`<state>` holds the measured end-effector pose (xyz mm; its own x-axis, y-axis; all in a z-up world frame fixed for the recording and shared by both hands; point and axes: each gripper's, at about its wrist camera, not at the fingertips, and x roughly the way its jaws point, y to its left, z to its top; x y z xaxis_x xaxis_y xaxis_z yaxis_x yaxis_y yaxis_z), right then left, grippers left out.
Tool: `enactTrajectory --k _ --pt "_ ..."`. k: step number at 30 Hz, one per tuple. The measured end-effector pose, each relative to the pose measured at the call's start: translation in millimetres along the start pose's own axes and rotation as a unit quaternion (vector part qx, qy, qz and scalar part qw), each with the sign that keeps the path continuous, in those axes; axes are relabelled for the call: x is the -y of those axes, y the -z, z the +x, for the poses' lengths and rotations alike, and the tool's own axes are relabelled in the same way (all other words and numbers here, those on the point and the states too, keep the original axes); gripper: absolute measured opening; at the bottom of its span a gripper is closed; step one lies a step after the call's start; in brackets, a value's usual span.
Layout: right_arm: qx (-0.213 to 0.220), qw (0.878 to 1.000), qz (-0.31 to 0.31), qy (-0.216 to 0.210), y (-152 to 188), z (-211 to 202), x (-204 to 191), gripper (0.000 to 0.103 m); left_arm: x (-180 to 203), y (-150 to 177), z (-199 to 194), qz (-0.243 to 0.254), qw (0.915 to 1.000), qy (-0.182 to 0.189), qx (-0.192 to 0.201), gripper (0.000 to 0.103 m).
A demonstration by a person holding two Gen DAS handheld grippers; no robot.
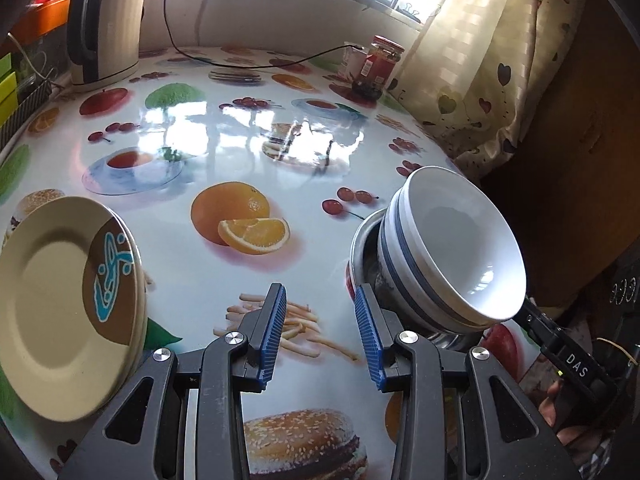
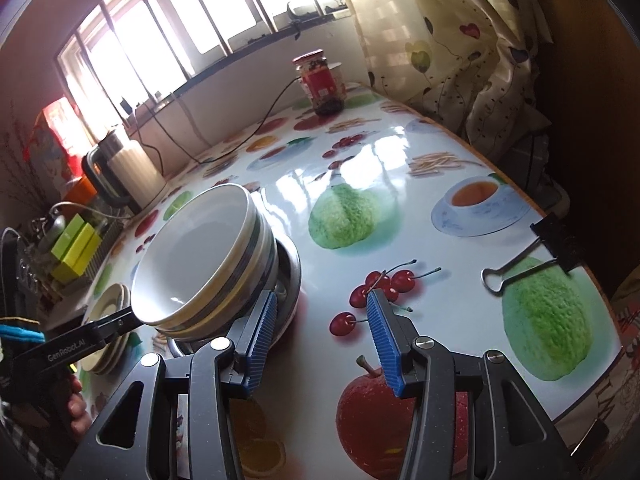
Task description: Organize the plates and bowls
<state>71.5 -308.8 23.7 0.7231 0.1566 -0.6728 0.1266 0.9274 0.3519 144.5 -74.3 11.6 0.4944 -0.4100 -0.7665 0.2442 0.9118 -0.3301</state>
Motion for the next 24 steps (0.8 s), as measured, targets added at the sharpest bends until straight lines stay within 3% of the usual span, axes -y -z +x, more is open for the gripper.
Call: enactTrajectory --k 10,17,24 --pt "-0.005 1.0 0.0 -0.014 0 14 2 0.046 1 -4 9 -0.002 0.9998 0.019 -0.004 0.037" --pt "-0.007 1.0 0.004 -0.029 0 20 3 0.036 3 -3 12 0.002 0.9992 0.037 -0.011 0.037" --pt "-0.009 0.998 0.003 -0.057 0 21 0 0.019 0 -2 13 -0.003 0.9987 0.05 -0.008 0.033"
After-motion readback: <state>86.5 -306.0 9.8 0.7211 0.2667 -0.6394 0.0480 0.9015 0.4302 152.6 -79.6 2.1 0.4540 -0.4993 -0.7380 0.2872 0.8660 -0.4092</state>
